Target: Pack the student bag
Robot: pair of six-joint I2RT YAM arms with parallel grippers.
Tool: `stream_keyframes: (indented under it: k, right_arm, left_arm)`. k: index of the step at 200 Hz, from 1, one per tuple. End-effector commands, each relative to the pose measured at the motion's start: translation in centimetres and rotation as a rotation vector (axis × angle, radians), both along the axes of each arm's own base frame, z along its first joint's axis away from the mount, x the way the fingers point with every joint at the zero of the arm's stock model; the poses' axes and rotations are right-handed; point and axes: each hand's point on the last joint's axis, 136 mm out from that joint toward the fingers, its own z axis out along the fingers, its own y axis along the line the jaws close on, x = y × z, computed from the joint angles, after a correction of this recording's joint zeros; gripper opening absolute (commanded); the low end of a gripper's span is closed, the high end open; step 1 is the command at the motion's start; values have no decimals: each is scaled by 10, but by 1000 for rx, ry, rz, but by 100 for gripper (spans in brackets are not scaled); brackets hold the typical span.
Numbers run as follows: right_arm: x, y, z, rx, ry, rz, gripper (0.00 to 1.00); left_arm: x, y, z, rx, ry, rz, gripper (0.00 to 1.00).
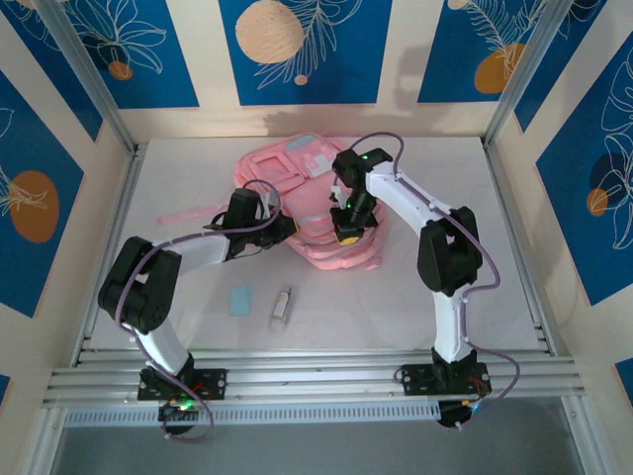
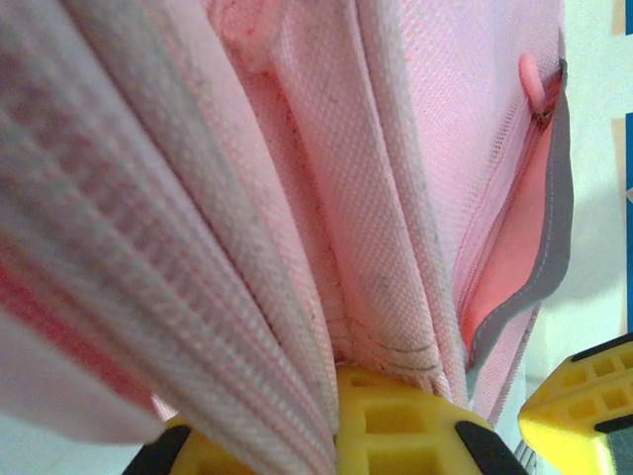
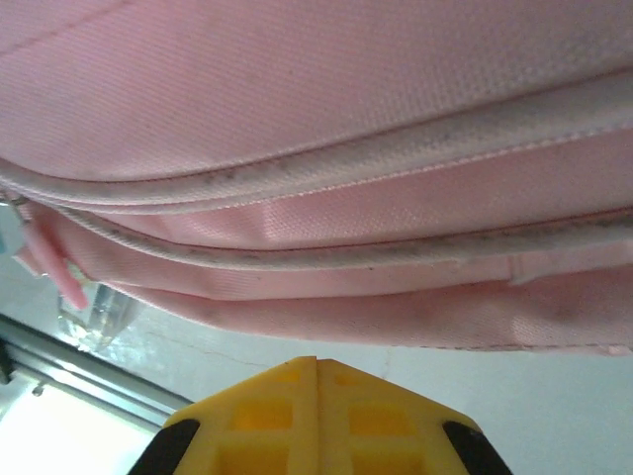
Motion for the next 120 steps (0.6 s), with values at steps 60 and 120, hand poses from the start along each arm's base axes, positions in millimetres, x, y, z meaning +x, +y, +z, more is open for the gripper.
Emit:
stream_keyframes:
  k: [60, 120]
  right_arm:
    - [-17, 56, 28, 180, -139, -63, 24]
    - [-19, 89, 21, 271, -149, -89, 32]
  left_arm:
    - [1, -1, 26, -32, -54, 4, 0]
    - [0, -4, 36, -57, -66, 10, 0]
